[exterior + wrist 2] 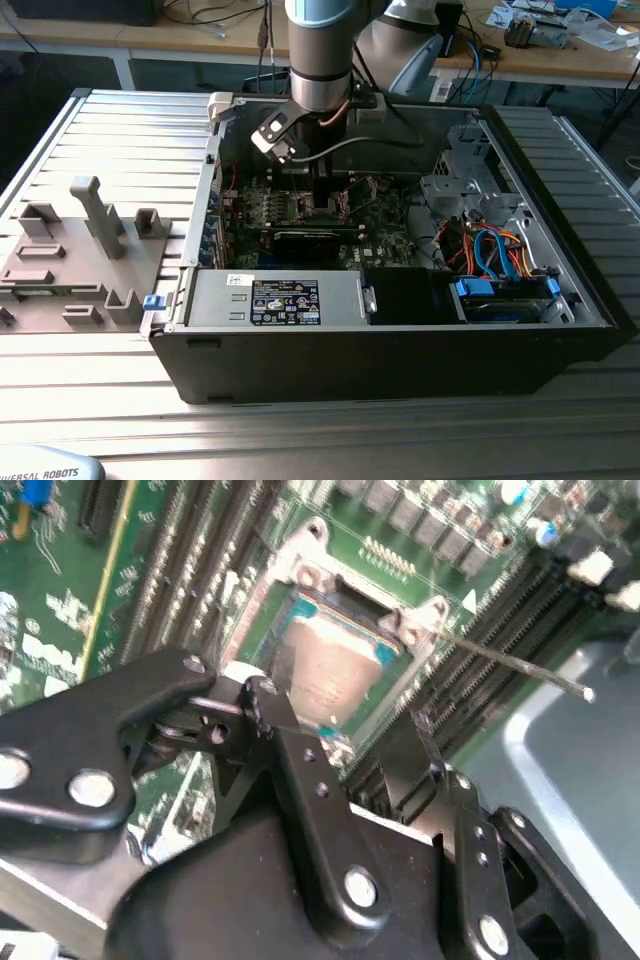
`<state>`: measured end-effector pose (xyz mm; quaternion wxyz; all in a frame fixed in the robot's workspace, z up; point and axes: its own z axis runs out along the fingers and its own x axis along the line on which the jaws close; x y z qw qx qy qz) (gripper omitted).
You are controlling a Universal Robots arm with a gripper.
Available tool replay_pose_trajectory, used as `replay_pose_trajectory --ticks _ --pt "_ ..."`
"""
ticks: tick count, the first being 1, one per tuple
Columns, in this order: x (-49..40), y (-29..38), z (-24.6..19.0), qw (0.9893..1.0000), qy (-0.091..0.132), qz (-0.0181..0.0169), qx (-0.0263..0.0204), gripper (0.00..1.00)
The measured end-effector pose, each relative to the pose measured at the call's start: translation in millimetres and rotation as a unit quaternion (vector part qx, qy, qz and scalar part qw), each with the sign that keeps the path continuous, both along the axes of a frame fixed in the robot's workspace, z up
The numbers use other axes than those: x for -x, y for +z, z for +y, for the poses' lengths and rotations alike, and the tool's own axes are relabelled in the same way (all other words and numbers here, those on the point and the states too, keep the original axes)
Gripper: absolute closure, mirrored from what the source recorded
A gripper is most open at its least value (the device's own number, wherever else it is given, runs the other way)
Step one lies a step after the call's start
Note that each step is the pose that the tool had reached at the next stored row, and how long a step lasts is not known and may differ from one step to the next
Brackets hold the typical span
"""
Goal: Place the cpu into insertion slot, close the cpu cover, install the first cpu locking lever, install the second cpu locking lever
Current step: 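Place the cpu into insertion slot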
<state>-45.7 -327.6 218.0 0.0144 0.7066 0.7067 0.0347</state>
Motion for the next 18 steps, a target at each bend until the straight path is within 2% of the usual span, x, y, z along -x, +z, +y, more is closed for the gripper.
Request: replay_pose_trajectory --ticks 1,2,3,4,7,8,9,10,11,13,15,16,17,18 --pt "0.0 0.3 2.7 1.0000 0.000 -0.0001 0.0000 0.40" --pt "0.0 0.5 3.3 1.0000 0.000 0.0000 0.0002 0.40" --pt "-0.1 0.6 3.3 1.0000 0.000 0.0000 0.0007 0.47" --pt "-0.1 0.9 3.3 1.0000 0.000 0.0000 0.0016 0.47" --pt "-0.1 3.1 3.3 1.0000 0.000 -0.0001 0.0053 0.65" --pt "0.0 4.7 3.1 1.0000 0.000 0.0000 0.0089 0.77" --pt "-0.1 5.4 2.9 0.9999 0.000 0.0000 0.0107 0.83" --pt "-0.1 6.1 2.6 0.9999 0.000 0.0000 0.0120 0.83" --pt "0.0 6.9 2.1 0.9999 0.000 -0.0001 0.0136 0.89" --pt "0.0 9.6 1.4 0.9999 0.000 0.0000 0.0158 0.89" --pt "-0.1 11.9 1.2 0.9999 0.000 0.0000 0.0162 0.89" --pt "-0.3 12.4 1.0 0.9999 0.000 0.0022 0.0160 0.89" --pt "-0.9 12.7 0.4 0.9998 0.000 0.0078 0.0161 0.89" --pt "-2.1 13.0 -0.3 0.9997 0.000 0.0159 0.0162 0.89"
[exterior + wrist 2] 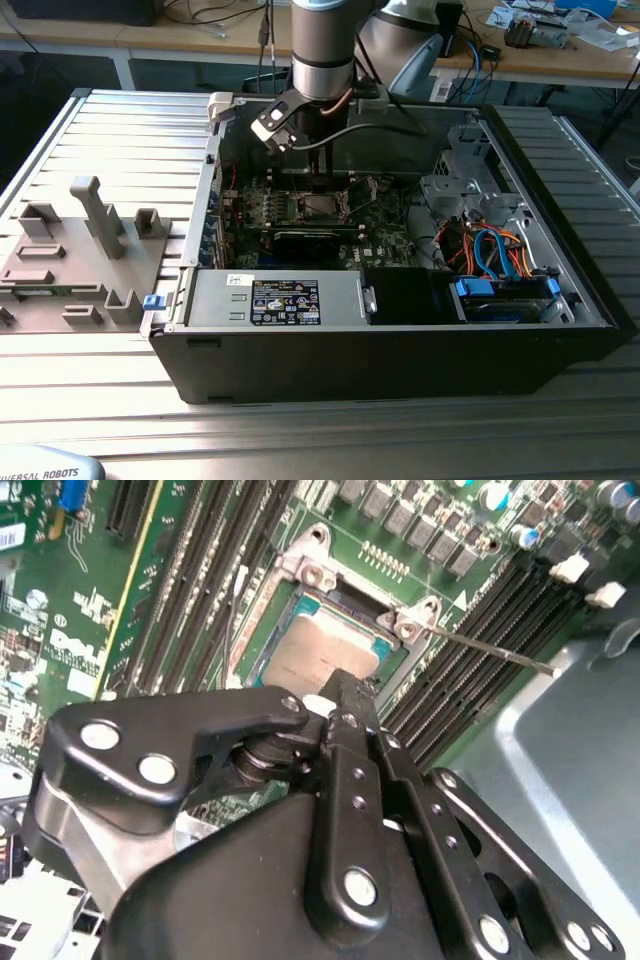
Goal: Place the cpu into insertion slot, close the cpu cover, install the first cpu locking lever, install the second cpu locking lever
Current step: 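Place the cpu into insertion slot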
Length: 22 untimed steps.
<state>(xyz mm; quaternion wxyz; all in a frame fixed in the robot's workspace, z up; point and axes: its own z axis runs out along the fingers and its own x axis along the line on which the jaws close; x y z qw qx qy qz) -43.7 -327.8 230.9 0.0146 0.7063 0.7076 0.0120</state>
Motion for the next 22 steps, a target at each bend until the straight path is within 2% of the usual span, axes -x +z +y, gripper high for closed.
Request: replay_pose_trajectory --ticks 1,5,8,9,13,22 --pt "-1.6 0.3 -0.3 1.0000 0.000 0.0050 0.0001 0.89" --pt "-10.6 1.4 -1.5 0.9999 0.000 0.0170 0.0000 0.89" --pt "-14.8 3.7 -2.1 0.9998 0.000 0.0217 0.0000 0.89" --pt "-16.5 6.4 -2.1 0.9997 0.000 0.0231 -0.0001 0.89" --pt "-18.2 17.3 -2.1 0.9997 0.000 0.0244 0.0000 0.89" --pt "-18.3 29.9 -2.1 0.9997 0.000 0.0244 -0.0001 0.89"
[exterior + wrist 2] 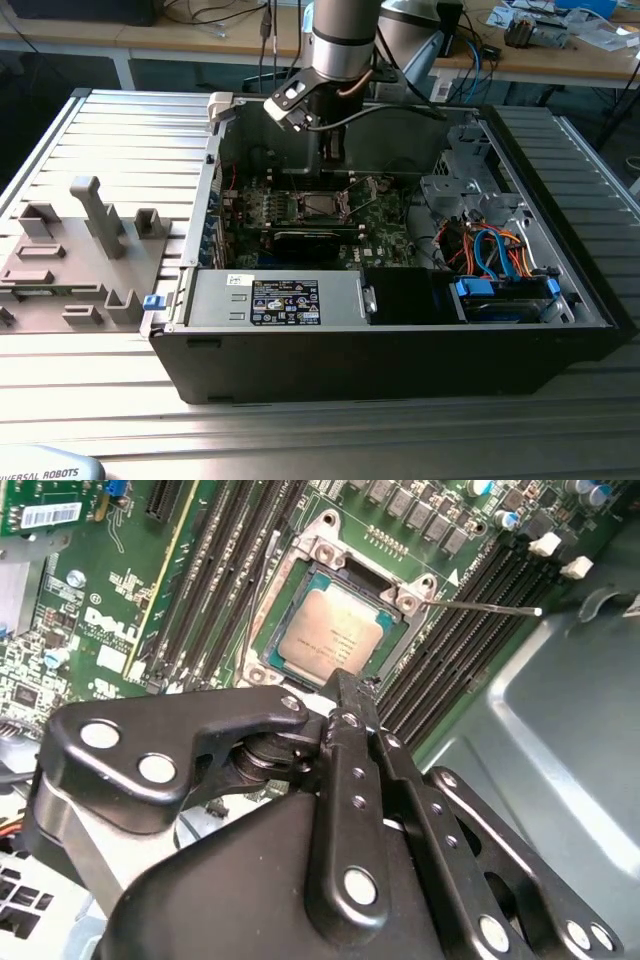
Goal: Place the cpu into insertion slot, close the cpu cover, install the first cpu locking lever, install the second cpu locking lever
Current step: 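Place the cpu into insertion slot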
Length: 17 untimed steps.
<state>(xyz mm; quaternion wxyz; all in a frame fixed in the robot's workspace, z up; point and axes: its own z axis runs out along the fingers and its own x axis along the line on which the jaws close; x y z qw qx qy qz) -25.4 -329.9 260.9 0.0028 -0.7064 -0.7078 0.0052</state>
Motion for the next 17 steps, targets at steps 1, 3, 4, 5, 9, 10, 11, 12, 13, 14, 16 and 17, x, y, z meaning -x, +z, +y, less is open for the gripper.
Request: replay_pose_trajectory --ticks 1,3,4,5,9,10,11,12,13,14,16,17 --pt "0.0 1.4 0.0 1.0000 0.000 0.0000 0.0000 0.89" --pt "-0.1 4.9 0.0 1.0000 0.000 0.0000 0.0000 0.89" --pt "-0.1 6.5 0.0 1.0000 0.000 0.0000 0.0000 0.89" --pt "-0.1 8.0 0.0 1.0000 0.000 0.0001 0.0000 0.89" --pt "-0.2 16.3 0.0 1.0000 0.000 0.0001 0.0000 0.89" --pt "-0.2 16.4 0.0 1.0000 0.000 0.0000 -0.0001 0.89" --pt "-0.2 16.4 0.0 1.0000 0.000 0.0000 -0.0001 0.89" --pt "-0.1 16.5 0.0 1.0000 0.000 0.0000 -0.0001 0.89" --pt "-0.2 16.5 0.0 1.0000 0.000 0.0000 -0.0001 0.89" --pt "-0.2 16.5 0.0 1.0000 0.000 0.0000 -0.0001 0.89" --pt "-0.2 16.5 0.0 1.0000 0.000 0.0000 -0.0002 0.89" --pt "-0.1 16.5 0.0 1.0000 0.000 0.0001 -0.0002 0.89"
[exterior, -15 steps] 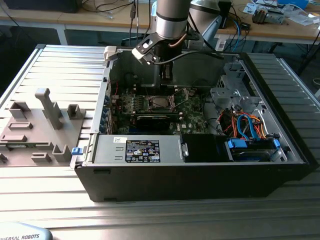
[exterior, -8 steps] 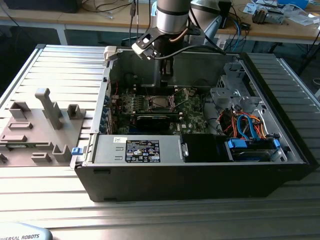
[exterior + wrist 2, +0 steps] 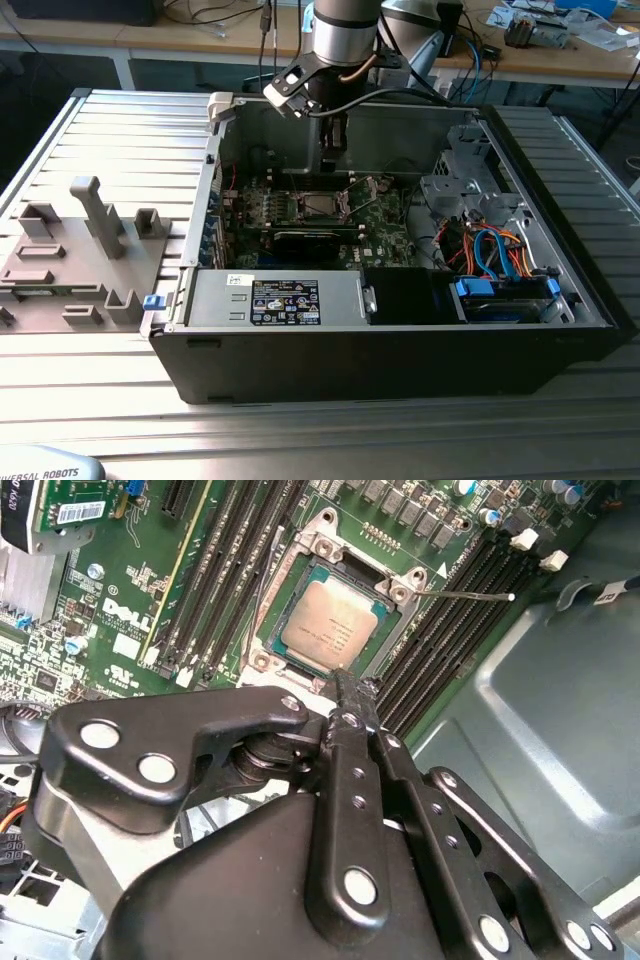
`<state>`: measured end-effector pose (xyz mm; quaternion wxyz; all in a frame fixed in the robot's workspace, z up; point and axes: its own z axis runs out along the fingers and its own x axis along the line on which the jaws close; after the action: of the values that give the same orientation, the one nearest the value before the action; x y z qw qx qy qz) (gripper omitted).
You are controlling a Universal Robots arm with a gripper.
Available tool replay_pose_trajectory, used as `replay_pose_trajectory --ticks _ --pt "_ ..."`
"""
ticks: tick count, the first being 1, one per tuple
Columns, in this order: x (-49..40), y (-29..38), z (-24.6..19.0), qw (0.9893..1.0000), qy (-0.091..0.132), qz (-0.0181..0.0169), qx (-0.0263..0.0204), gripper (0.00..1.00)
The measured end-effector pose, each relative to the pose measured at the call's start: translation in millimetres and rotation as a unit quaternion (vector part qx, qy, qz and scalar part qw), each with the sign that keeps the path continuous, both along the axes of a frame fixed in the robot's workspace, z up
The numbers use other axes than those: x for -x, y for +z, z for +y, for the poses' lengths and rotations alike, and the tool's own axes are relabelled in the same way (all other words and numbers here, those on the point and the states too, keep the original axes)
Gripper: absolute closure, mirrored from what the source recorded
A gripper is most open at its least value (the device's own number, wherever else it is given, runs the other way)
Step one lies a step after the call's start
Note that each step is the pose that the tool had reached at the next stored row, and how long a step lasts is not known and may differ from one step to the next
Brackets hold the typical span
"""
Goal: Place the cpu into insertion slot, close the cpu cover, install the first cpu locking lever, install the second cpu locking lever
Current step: 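Close the cpu cover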
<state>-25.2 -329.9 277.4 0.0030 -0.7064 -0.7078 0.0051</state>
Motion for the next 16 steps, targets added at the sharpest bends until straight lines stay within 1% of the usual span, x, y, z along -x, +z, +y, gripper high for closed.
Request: replay_pose_trajectory --ticks 4,6,9,16 --pt "-0.2 0.0 0.0 1.0000 0.000 0.0000 0.0000 0.89" --pt "-1.2 0.1 -0.1 1.0000 0.000 0.0001 0.0011 0.89" --pt "-5.0 0.0 0.0 1.0000 0.000 0.0000 0.0019 0.89" --pt "-13.7 -0.1 0.0 1.0000 0.000 0.0000 0.0019 0.89"
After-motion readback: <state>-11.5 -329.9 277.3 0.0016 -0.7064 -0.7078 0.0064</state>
